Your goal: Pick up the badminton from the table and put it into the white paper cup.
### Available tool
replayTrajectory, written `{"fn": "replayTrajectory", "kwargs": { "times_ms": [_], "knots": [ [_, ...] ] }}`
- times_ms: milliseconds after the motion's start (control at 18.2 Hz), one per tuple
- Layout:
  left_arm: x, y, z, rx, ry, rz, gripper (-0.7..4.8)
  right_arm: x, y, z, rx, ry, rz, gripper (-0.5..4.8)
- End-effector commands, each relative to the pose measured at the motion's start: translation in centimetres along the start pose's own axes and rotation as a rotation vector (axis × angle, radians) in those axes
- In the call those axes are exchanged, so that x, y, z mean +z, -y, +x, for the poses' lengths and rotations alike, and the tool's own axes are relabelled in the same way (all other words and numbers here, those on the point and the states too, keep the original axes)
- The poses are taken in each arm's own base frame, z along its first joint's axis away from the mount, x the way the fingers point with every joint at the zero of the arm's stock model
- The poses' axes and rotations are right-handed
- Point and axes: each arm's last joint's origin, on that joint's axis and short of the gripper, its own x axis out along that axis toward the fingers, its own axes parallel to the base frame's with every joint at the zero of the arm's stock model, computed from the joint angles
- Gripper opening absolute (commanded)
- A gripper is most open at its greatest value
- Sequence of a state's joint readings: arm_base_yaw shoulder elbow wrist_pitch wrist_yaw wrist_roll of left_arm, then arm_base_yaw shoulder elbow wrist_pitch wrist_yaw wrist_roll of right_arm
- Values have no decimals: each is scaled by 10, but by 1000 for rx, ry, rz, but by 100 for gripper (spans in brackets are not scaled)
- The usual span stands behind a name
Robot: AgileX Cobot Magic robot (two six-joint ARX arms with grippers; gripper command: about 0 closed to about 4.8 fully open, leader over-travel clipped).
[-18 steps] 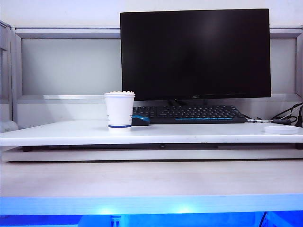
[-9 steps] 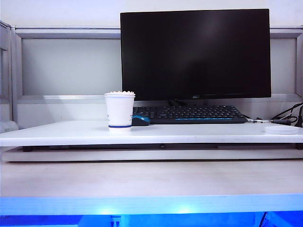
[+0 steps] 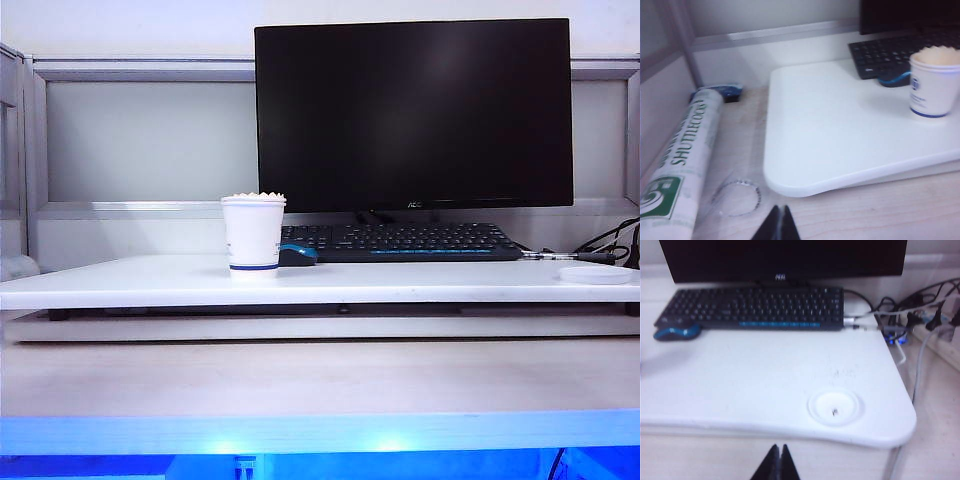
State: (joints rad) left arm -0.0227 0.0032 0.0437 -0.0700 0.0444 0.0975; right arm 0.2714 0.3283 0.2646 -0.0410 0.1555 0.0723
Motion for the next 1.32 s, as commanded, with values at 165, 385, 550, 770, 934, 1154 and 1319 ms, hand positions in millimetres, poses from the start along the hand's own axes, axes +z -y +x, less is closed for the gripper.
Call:
{"fn": "replayTrajectory", "kwargs": {
  "times_ms": [165, 385, 550, 770, 934, 1154, 1319],
  "knots": [
    [2, 1, 0, -25, 17, 8, -5, -3, 18, 2, -8, 24, 6, -3],
    [2, 1, 0, -26, 17, 8, -5, -8, 36, 1, -42, 26, 70, -3],
    [2, 1, 0, -26, 16, 9, -5, -17, 37, 3, -36, 28, 69, -3],
    [1, 1, 0, -27, 12, 27, -5, -19, 37, 3, -37, 17, 71, -3],
    [-1, 1, 0, -29, -11, 26, -5, -36, 38, 5, -34, -29, 82, -3],
    [0, 1, 0, -47, 6, 63, -5, -54, 37, 2, -17, -8, 75, -3],
    [1, 1, 0, -49, 14, 65, -5, -58, 36, -2, -11, 19, 66, -3]
  ]
}}
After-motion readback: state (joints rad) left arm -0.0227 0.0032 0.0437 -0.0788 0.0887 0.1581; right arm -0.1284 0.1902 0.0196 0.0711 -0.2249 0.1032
